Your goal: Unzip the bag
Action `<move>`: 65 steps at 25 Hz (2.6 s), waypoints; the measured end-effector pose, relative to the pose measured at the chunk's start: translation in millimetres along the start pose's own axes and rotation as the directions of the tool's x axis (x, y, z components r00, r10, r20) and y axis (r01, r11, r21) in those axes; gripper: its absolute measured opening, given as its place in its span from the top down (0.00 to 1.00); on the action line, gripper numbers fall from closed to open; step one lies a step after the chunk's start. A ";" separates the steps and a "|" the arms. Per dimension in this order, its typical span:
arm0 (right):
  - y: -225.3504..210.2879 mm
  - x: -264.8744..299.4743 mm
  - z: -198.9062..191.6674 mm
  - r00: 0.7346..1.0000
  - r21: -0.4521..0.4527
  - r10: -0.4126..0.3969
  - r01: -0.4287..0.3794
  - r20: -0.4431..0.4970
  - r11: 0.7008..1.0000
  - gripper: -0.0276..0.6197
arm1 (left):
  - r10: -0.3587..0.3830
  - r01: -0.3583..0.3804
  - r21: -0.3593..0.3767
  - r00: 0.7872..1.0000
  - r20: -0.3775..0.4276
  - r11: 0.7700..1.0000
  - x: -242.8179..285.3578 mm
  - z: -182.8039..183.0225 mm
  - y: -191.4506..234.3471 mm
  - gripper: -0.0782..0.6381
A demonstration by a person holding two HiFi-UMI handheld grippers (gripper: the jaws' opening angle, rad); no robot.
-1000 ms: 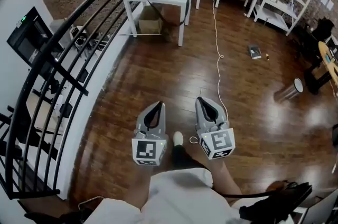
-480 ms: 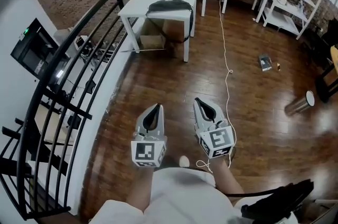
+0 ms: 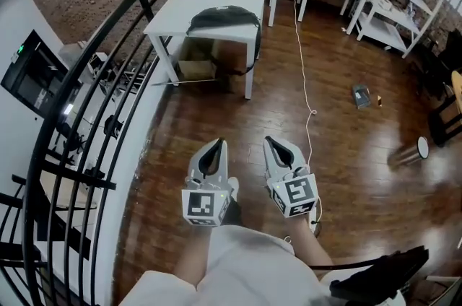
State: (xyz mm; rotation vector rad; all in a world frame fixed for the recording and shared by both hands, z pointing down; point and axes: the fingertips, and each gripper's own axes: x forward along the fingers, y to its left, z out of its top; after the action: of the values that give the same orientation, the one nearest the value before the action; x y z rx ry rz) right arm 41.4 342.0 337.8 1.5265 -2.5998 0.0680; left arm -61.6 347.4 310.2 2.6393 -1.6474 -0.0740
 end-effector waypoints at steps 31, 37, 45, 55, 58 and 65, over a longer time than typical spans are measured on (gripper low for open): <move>-379.2 516.4 16.5 0.996 0.027 -0.057 0.059 -0.069 0.998 0.97 | -0.059 0.053 -0.055 0.993 -0.100 0.997 593.6 -57.7 216.3 0.87; -468.7 593.9 -24.8 0.987 0.050 -0.047 0.056 -0.157 0.997 0.97 | -0.056 0.043 -0.076 0.981 -0.185 0.996 709.2 -101.4 228.4 0.87; -510.2 659.5 -109.3 0.948 0.094 0.026 0.004 -0.317 0.996 0.97 | -0.080 0.037 -0.130 0.934 -0.349 0.991 762.3 -183.6 238.7 0.87; -529.9 745.9 -206.0 0.887 0.029 0.170 -0.175 -0.429 0.984 0.79 | -0.136 0.069 -0.165 0.889 -0.438 0.984 809.2 -262.2 257.8 0.87; -527.6 765.5 -229.5 0.849 0.013 0.221 -0.245 -0.481 0.969 0.73 | -0.149 0.076 -0.175 0.879 -0.454 0.982 816.2 -274.2 259.0 0.87; -517.4 789.4 -273.7 0.747 0.108 0.336 -0.337 -0.574 0.935 0.64 | -0.161 0.088 -0.171 0.864 -0.477 0.981 821.1 -294.7 262.9 0.87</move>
State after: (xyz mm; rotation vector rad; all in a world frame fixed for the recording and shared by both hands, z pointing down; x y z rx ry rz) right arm 136.0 -566.8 699.7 0.8159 -2.3024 0.4901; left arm 79.2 -505.8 597.3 2.3820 -1.2514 0.4240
